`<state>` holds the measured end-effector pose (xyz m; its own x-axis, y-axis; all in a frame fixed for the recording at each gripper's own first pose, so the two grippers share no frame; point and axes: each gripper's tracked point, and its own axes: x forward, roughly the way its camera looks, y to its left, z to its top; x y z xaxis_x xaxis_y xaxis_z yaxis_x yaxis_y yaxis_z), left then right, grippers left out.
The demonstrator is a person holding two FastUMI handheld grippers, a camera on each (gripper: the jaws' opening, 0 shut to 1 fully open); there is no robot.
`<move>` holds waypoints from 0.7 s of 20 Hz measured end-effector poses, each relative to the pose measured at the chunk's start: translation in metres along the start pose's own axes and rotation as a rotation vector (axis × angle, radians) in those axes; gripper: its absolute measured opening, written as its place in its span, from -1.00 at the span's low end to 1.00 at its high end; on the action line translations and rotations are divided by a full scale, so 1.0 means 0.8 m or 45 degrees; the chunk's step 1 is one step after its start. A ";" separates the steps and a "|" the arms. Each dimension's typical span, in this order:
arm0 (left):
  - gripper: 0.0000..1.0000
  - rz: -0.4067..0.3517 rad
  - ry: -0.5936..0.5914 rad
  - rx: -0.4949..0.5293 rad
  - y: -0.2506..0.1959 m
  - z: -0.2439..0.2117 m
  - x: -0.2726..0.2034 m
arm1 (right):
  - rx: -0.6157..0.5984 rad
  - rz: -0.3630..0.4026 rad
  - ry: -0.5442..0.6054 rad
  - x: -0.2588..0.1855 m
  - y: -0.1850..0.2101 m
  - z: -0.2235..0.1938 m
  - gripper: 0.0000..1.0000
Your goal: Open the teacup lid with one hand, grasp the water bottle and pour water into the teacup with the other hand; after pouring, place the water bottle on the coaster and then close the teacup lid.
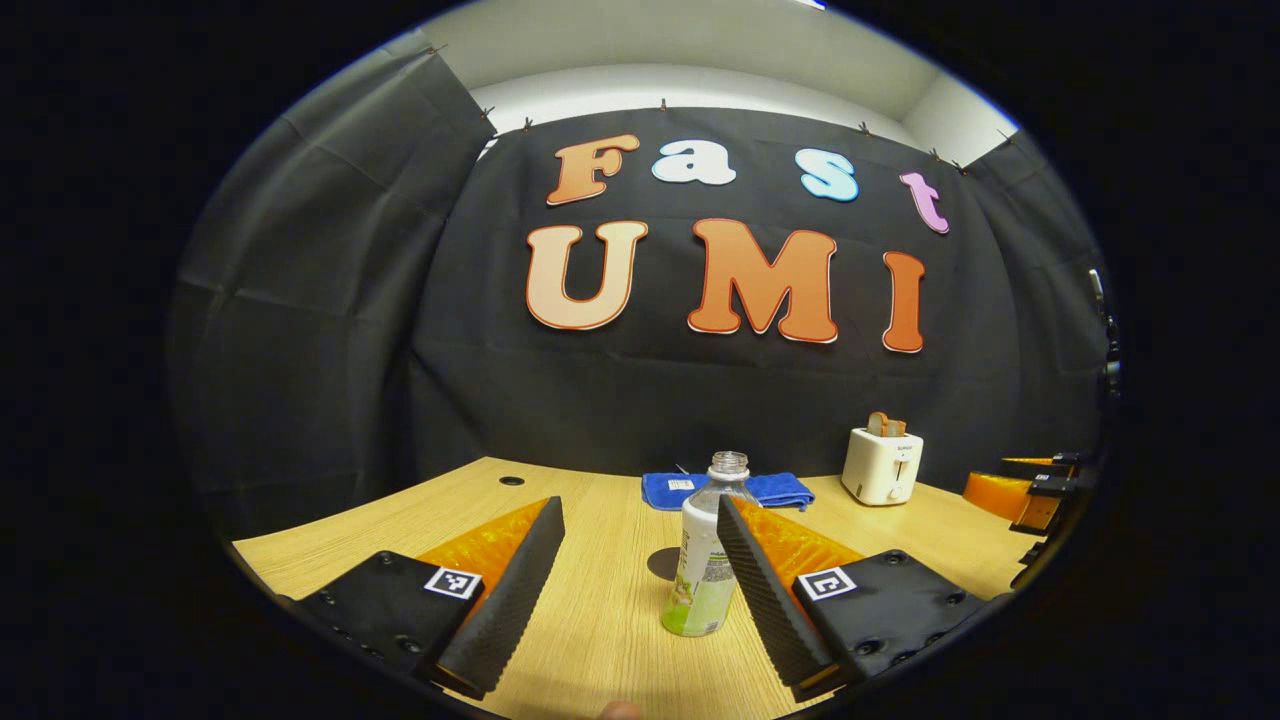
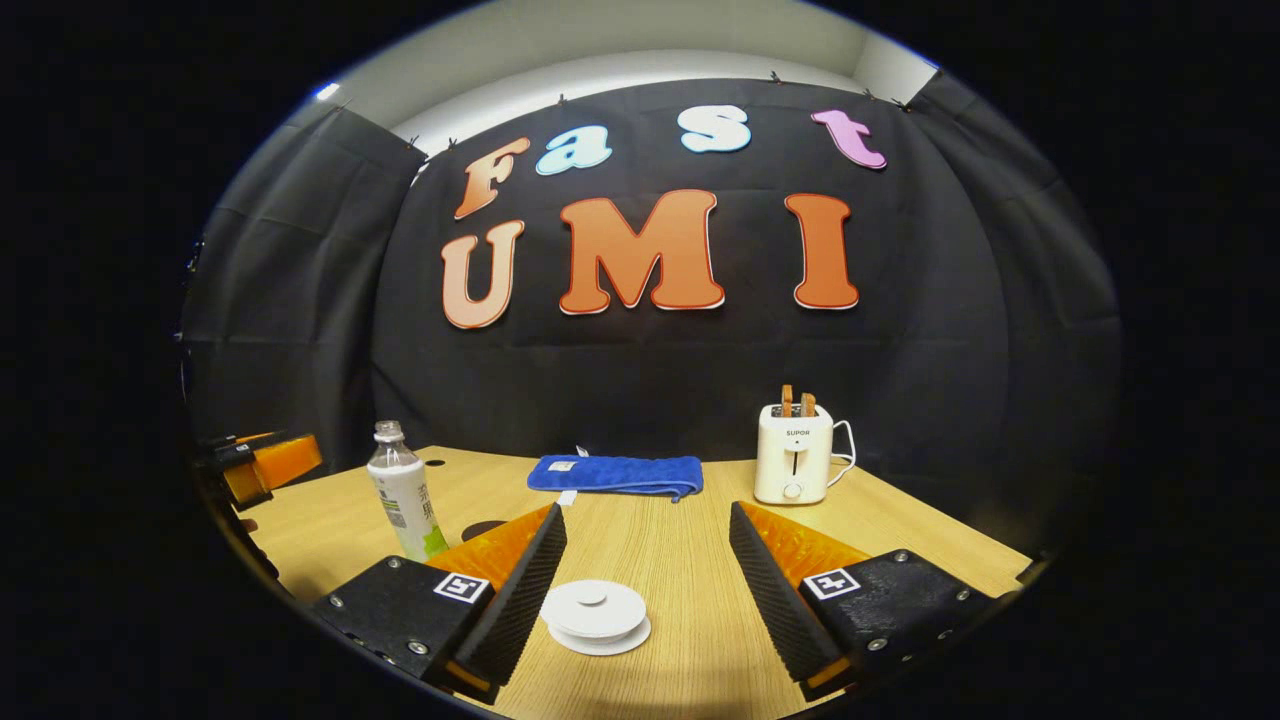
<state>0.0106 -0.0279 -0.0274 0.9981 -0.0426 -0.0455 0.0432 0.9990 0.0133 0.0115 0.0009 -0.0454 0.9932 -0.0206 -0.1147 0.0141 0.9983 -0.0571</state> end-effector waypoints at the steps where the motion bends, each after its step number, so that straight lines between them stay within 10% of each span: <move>1: 0.99 -0.001 -0.001 0.001 -0.001 0.000 -0.001 | -0.003 -0.001 0.017 0.003 0.001 -0.006 0.96; 14: 0.99 -0.003 0.047 0.032 -0.001 -0.018 0.006 | -0.051 0.066 0.227 0.041 0.036 -0.081 0.96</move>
<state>0.0150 -0.0286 -0.0422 0.9956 -0.0440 -0.0824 0.0472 0.9982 0.0378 0.0367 0.0256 -0.1148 0.9562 0.0176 -0.2923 -0.0446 0.9953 -0.0858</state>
